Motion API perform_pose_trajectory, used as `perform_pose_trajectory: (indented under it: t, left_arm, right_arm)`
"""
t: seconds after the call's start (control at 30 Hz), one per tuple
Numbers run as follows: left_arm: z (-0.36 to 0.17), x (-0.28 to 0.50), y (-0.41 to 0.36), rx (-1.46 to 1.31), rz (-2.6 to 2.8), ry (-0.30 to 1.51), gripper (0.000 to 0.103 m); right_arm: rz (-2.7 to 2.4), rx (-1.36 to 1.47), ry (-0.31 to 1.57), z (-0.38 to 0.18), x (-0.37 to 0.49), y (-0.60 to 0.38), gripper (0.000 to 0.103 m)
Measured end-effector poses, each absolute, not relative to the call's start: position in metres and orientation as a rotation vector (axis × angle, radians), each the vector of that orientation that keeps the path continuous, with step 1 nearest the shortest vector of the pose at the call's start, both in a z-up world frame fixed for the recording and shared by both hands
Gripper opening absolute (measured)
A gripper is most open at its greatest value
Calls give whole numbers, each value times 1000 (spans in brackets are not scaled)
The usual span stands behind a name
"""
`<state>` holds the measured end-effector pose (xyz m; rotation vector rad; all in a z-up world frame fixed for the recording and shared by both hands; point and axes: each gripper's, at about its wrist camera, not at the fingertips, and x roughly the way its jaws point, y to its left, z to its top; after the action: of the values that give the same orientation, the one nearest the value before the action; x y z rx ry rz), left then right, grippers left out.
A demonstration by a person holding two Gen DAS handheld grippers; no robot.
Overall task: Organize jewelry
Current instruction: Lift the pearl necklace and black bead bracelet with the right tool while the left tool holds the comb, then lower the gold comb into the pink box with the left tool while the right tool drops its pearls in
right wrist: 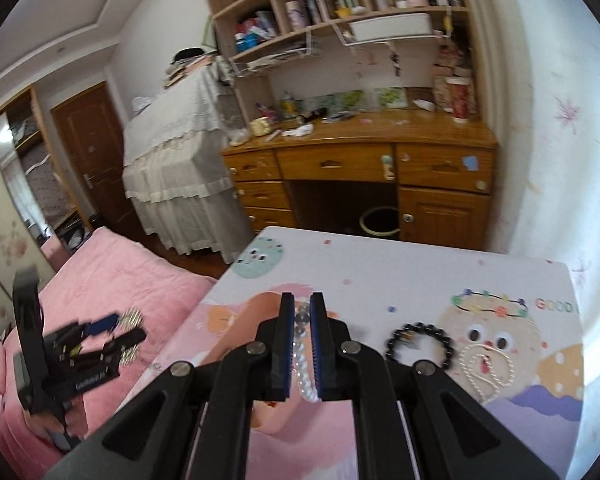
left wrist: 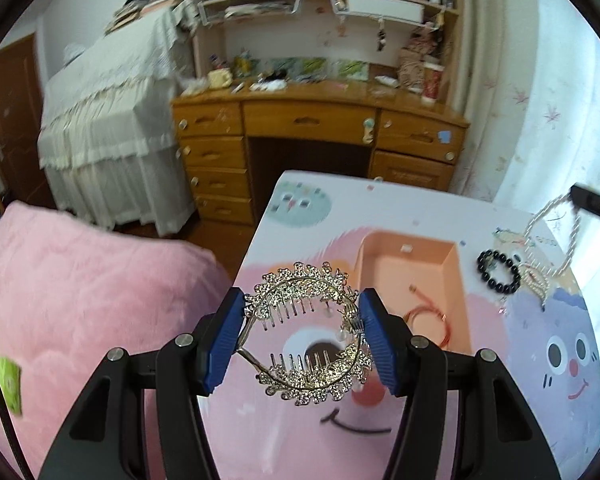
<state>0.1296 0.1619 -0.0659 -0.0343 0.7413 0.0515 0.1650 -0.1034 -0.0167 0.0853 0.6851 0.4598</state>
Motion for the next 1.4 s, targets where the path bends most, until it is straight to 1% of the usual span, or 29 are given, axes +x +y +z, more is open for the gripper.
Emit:
perform_pose_trajectory:
  t: [0.3,0.47,0.73,0.77,0.8,0.83,0.87,0.9,1.07,1.23,1.4]
  left_arm:
    - [-39,180,146,-4,-85,699,57]
    - [-35,213,133,-12,-181,726,58]
    - [-42,244,111,-31,-313,761,58]
    - [-46,248,108,-34,-331,780,60]
    - [-48,251,106,-33,-340,793,75]
    - [-50,253,104,-28,-339,805,83]
    - [-51,253,102,-18,-339,809,87]
    - [-51,254,100,-12,-348,805,87]
    - [-53,256,98,1,-393,818,87]
    - [-65,261,92,-6,-407,895,88]
    - [-80,261,77,-52,-431,999,88]
  right_arm:
    - [573,113,679,-41,157,-61,7]
    - [597,112,688,-57,151,-44,7]
    - [574,118,720,-75,147,-26,9]
    - [568,123,733,-77,148,-26,11]
    - [560,130,755,-80,150,-25,24]
    - [554,135,766,-82,152,-25,41]
    - [545,139,772,-83,151,-25,47]
    - [536,140,766,-82,150,-26,51]
    - [493,135,761,-83,147,-31,52]
    - [408,94,776,-89,143,-41,62]
    - [283,-3,792,-100,138,-63,66]
